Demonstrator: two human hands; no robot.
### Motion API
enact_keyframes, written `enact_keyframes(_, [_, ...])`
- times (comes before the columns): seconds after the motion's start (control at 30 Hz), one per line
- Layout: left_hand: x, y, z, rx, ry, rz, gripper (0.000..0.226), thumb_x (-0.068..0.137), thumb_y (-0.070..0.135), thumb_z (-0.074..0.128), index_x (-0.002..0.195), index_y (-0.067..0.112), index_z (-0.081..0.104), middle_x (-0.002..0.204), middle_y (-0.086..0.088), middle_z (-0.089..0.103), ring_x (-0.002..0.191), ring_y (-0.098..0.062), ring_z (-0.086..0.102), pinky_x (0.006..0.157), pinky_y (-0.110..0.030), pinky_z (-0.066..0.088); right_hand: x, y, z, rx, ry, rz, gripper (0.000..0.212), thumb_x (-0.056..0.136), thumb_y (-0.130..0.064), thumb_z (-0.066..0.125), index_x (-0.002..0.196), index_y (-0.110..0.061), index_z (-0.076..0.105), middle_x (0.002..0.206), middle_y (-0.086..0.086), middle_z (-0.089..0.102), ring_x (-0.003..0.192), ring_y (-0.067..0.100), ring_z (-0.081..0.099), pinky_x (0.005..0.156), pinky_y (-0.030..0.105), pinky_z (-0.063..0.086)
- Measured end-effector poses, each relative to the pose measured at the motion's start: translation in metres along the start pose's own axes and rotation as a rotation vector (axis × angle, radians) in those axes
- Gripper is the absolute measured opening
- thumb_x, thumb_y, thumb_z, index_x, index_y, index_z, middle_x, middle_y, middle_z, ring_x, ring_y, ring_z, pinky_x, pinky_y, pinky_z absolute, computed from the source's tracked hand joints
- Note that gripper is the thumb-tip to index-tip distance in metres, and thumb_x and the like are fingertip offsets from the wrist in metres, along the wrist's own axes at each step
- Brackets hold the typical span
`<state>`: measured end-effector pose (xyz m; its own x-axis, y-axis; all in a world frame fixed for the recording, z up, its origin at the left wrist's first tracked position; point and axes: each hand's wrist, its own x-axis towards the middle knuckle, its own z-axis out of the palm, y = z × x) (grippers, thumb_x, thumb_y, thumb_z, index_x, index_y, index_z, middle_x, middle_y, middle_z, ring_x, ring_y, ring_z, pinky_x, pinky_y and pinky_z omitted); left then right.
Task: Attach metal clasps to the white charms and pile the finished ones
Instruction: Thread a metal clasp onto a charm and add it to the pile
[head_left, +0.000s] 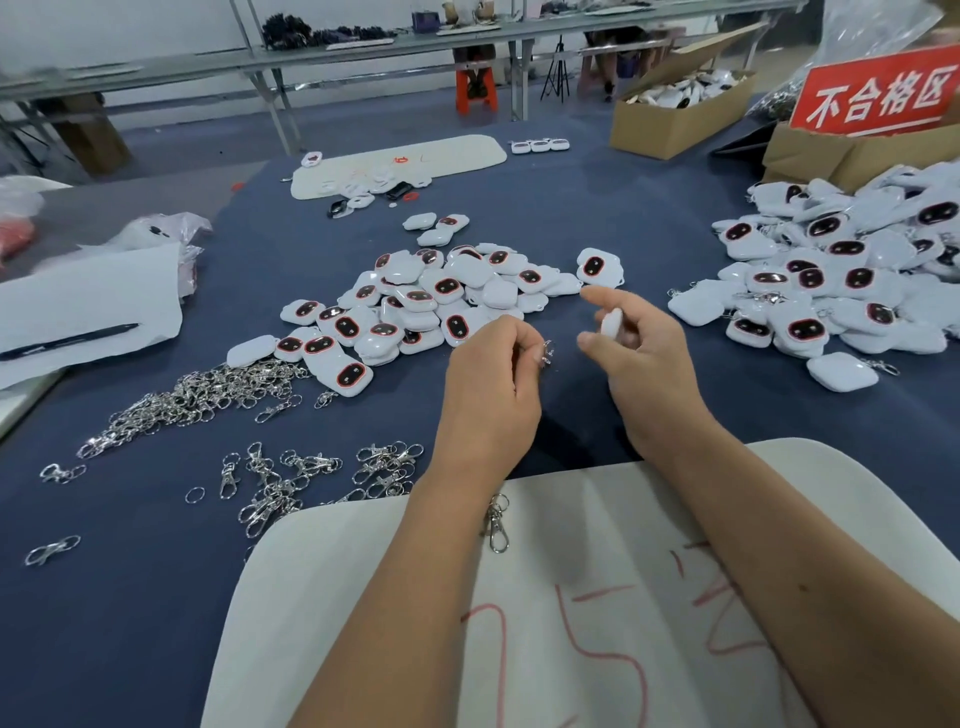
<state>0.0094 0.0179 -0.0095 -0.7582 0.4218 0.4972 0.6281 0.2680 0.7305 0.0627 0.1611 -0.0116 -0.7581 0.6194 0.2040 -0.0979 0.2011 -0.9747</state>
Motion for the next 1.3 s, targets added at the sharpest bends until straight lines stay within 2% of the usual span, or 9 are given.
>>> enact_keyframes(0.13, [-0.001, 0.001, 0.001, 0.051, -0.068, 0.011, 0.016, 0.098, 0.008, 0.055, 0.086, 0.017, 0.060, 0.076, 0.013, 0.059, 0.072, -0.009, 0.054, 0.067, -0.032, 0.046, 0.003, 0.002, 0.003, 0.090, 0.000, 0.053, 0.033, 0.109, -0.019, 0.048, 0.137, -0.021, 0.064, 0.097, -0.008, 0.064, 0.083, -0.003, 0.059, 0.089, 0.017, 0.049])
enact_keyframes(0.3, [-0.001, 0.003, 0.002, 0.015, -0.134, -0.024, 0.016, 0.096, 0.009, 0.058, 0.086, 0.020, 0.063, 0.077, 0.008, 0.065, 0.072, -0.013, 0.060, 0.067, -0.033, 0.051, 0.001, 0.001, 0.005, 0.064, 0.049, -0.090, 0.032, 0.108, -0.019, 0.036, 0.097, -0.016, 0.065, 0.073, 0.000, 0.072, 0.069, 0.014, 0.052, 0.063, 0.021, 0.045])
enact_keyframes(0.43, [-0.002, 0.004, 0.001, -0.021, -0.161, -0.054, 0.014, 0.095, 0.012, 0.061, 0.086, 0.021, 0.066, 0.079, 0.009, 0.066, 0.073, -0.010, 0.061, 0.063, -0.021, 0.049, 0.005, 0.001, 0.006, 0.156, 0.144, 0.022, 0.019, 0.105, -0.027, 0.040, 0.093, -0.022, 0.053, 0.069, -0.003, 0.068, 0.062, 0.009, 0.049, 0.061, 0.028, 0.039])
enact_keyframes(0.53, [-0.002, 0.005, 0.002, -0.017, -0.196, -0.052, 0.015, 0.094, 0.010, 0.061, 0.085, 0.023, 0.064, 0.078, 0.009, 0.065, 0.070, -0.008, 0.058, 0.062, -0.016, 0.045, 0.007, 0.001, 0.003, 0.265, 0.101, 0.098, 0.005, 0.097, -0.026, 0.050, 0.100, -0.026, 0.054, 0.075, -0.008, 0.063, 0.058, 0.007, 0.046, 0.054, 0.027, 0.039])
enact_keyframes(0.57, [-0.003, 0.005, 0.002, -0.014, -0.207, -0.049, 0.015, 0.093, 0.010, 0.061, 0.085, 0.023, 0.064, 0.078, 0.010, 0.064, 0.069, -0.008, 0.057, 0.061, -0.017, 0.045, 0.007, 0.001, 0.002, 0.272, 0.071, 0.104, 0.011, 0.095, -0.020, 0.053, 0.104, -0.026, 0.055, 0.075, -0.009, 0.061, 0.058, 0.007, 0.047, 0.053, 0.025, 0.041])
enact_keyframes(0.73, [-0.003, 0.005, 0.003, 0.015, -0.220, -0.017, 0.014, 0.092, 0.008, 0.060, 0.085, 0.021, 0.062, 0.077, 0.008, 0.063, 0.068, -0.014, 0.056, 0.062, -0.031, 0.048, 0.002, -0.001, 0.005, 0.164, -0.088, 0.052, 0.027, 0.104, -0.008, 0.047, 0.111, -0.026, 0.065, 0.078, -0.020, 0.061, 0.067, 0.002, 0.053, 0.062, 0.019, 0.050])
enact_keyframes(0.9, [-0.002, 0.003, 0.003, 0.021, -0.186, -0.012, 0.012, 0.093, 0.008, 0.060, 0.086, 0.018, 0.063, 0.077, 0.007, 0.062, 0.068, -0.012, 0.054, 0.063, -0.031, 0.048, -0.002, -0.004, 0.006, 0.090, -0.144, 0.006, 0.026, 0.106, -0.007, 0.043, 0.117, -0.019, 0.063, 0.088, 0.004, 0.055, 0.076, 0.017, 0.048, 0.071, 0.030, 0.047])
enact_keyframes(1.03, [-0.002, 0.002, 0.004, 0.028, -0.175, -0.018, 0.011, 0.093, 0.009, 0.061, 0.087, 0.018, 0.063, 0.077, 0.007, 0.063, 0.069, -0.013, 0.055, 0.065, -0.035, 0.049, -0.003, -0.006, 0.007, 0.048, -0.135, -0.015, 0.026, 0.106, -0.003, 0.041, 0.118, -0.015, 0.061, 0.089, 0.006, 0.053, 0.078, 0.023, 0.044, 0.075, 0.039, 0.044])
enact_keyframes(1.3, [-0.004, 0.003, 0.003, 0.027, -0.169, -0.056, 0.011, 0.093, 0.012, 0.060, 0.085, 0.020, 0.061, 0.077, 0.007, 0.062, 0.069, -0.014, 0.056, 0.066, -0.041, 0.051, -0.006, -0.011, 0.008, -0.058, -0.114, -0.102, 0.026, 0.105, 0.001, 0.041, 0.119, -0.010, 0.061, 0.087, -0.003, 0.054, 0.060, 0.005, 0.041, 0.057, 0.015, 0.039])
